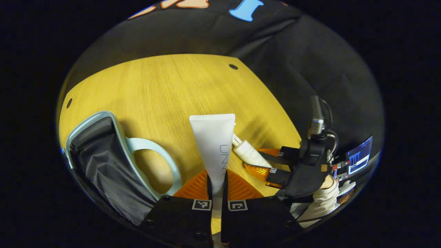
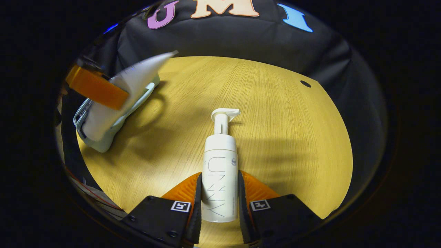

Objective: First open the suitcase, pack the skin care products into it, and then close the suitcase.

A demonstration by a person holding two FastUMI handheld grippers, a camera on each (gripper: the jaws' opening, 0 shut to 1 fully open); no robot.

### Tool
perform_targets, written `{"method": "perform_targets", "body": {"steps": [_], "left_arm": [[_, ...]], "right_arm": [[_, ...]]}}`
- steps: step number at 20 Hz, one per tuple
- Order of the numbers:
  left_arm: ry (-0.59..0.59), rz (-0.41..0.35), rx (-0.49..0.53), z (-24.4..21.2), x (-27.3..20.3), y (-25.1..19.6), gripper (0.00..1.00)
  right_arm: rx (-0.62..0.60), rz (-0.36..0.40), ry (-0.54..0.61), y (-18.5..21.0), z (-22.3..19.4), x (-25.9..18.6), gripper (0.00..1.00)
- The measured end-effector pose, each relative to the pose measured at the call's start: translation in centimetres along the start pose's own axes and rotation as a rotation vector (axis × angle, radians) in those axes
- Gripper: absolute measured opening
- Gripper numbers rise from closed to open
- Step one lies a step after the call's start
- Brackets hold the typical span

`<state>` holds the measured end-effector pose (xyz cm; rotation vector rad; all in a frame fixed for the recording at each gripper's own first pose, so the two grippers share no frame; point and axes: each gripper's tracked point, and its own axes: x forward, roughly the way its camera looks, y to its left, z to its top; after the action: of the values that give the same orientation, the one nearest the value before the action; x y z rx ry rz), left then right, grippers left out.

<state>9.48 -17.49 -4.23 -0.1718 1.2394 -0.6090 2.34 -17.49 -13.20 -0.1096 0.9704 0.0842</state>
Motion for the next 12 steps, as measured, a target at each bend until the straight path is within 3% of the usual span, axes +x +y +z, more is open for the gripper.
{"method": "perform_targets", "body": {"steps": [4, 8, 12], "left_arm": [[-0.078, 0.041, -0.053, 0.1, -3.5, 3.5, 0.03], [-0.092, 0.135, -0.162, -2.9, -5.6, 12.1, 0.03], [-0.066, 0.202, -0.264, -4.7, -4.0, 18.9, 0.04]], "right_arm": [[0.029, 0.017, -0.054, 0.6, 1.4, -2.3, 0.48], [0.009, 0.036, -0.131, 2.0, 4.6, -5.2, 0.48], [-0.021, 0.126, -0.180, 9.3, 8.3, -5.8, 0.48]]}}
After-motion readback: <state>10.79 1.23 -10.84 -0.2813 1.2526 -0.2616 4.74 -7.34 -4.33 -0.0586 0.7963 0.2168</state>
